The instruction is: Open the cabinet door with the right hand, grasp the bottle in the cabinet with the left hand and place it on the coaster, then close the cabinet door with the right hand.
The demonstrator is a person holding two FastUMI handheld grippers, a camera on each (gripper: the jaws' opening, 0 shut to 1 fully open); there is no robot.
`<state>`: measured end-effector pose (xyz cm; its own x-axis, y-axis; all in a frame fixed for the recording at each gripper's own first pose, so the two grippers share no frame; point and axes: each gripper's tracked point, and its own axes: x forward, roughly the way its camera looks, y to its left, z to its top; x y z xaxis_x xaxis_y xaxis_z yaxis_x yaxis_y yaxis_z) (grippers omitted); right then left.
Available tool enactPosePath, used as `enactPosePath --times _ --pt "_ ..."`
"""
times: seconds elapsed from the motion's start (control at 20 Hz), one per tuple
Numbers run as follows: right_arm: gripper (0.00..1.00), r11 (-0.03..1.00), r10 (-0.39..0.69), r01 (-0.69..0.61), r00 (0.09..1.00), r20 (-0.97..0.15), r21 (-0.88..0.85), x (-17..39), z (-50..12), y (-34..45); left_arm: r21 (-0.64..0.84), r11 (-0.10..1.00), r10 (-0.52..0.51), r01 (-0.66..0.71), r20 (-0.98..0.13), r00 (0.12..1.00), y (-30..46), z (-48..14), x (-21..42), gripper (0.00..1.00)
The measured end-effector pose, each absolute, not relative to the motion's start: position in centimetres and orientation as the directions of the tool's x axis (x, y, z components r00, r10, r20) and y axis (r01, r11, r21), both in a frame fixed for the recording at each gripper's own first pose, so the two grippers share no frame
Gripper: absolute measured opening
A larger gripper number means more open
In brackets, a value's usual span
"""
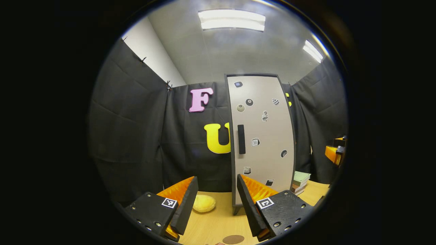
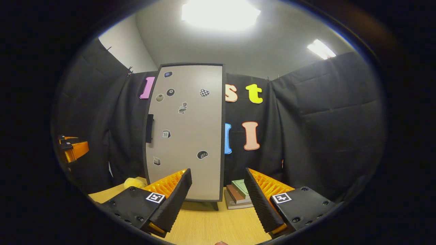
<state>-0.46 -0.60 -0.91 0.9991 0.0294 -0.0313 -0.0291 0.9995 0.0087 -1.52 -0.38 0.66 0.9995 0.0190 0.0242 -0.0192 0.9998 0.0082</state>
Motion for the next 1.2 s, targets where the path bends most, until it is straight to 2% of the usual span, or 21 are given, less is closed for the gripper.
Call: enactPosePath --times 0.5,0.95,1.2 --pt "0.98 0.999 0.048 -0.048 0.998 -0.037 0.014 0.0 -1.3 -1.9 0.023 0.999 0.028 -0.028 0.035 0.999 -1.0 1.6 -2.3 0.67" --pt "0.98 0.993 0.118 -0.115 0.991 -0.056 0.040 1.8 -2.4 -2.3 0.022 0.997 0.071 -0.072 0.021 0.997 -3.5 0.7 -2.0 0.67" --pt "0.98 0.989 0.145 -0.143 0.988 -0.050 0.047 3.8 -1.5 -0.3 0.028 0.996 0.087 -0.088 0.025 0.996 -2.4 0.8 -1.3 0.66"
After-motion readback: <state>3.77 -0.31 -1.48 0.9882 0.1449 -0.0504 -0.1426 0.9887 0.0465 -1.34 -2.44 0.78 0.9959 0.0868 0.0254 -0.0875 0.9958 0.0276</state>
